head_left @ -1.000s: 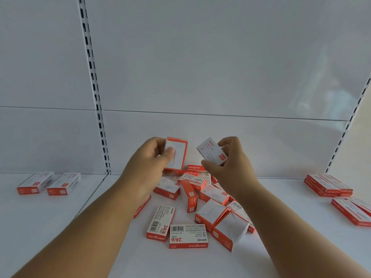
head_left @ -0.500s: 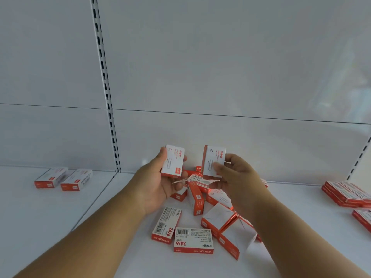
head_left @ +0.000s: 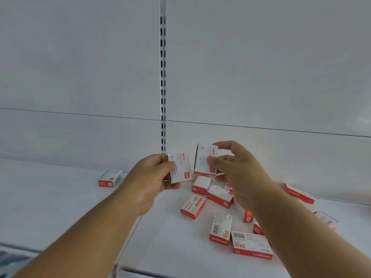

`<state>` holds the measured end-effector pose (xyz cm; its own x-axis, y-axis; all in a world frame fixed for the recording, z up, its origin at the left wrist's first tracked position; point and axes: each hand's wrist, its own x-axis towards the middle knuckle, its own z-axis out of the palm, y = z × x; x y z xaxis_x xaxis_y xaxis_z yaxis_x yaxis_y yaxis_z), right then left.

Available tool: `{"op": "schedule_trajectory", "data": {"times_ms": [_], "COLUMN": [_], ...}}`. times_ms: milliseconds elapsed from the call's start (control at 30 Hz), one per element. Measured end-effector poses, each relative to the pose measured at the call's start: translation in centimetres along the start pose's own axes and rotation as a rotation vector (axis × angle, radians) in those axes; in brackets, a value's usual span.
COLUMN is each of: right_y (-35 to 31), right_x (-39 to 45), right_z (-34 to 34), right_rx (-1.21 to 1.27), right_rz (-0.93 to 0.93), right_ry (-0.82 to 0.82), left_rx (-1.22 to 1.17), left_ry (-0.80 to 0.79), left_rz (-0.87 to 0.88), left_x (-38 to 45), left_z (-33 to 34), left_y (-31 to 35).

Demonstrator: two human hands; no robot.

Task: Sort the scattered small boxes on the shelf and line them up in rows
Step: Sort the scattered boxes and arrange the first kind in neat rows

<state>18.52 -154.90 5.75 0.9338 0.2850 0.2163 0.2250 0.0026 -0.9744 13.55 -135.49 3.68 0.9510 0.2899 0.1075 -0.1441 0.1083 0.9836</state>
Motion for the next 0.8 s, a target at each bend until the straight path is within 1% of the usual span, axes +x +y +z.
{"op": "schedule_trajectory", "data": {"times_ms": [100,200,267,333,400,467,633,700,800], "right_y": [0.4,1.1,1.9,3.0,3.9,4.4,4.8,5.2,5.8], "right_x": [0.3,0.7,0.8,0.6,0.5,0.5,1.2,1.2,0.9], "right_z": [6.4,13.3,17.4,20.5,22.2,23.0,23.3,23.4,23.1], "right_rx": [-0.035,-0.148,-0.255,-0.362,-0.489,-0.621,-0.966,-1.022,-1.051], "right_rz": [-0.004,0.036,0.085,0.144,0.189,0.222,0.216,0.199,0.156], "right_ry": [0.030,0.074,0.051,0.026,0.043,0.088,0.155,0.213,0.284], "left_rx": [0.054,0.132,0.335,0.491,0.574,0.719,1.069,1.183,1.245], "left_ry": [-0.039,-0.028,-0.021,-0.083,-0.159,-0.173,-0.166,-0.130,-0.080], "left_rz": [0.014,-0.030,-0.062,-0.112,-0.145,-0.121,0.054,0.133,0.263], "left_x": [-0.2,0.9,1.8,2.1,2.6,3.4,5.1,5.1,4.7], "left_z": [-6.6,-14.1,-18.6,-21.1,-22.2,-22.6,-22.3,-22.0,-21.7], "left_y": [0.5,1.1,0.9,0.2,-0.5,-0.9,-1.3,-1.3,-1.3]}}
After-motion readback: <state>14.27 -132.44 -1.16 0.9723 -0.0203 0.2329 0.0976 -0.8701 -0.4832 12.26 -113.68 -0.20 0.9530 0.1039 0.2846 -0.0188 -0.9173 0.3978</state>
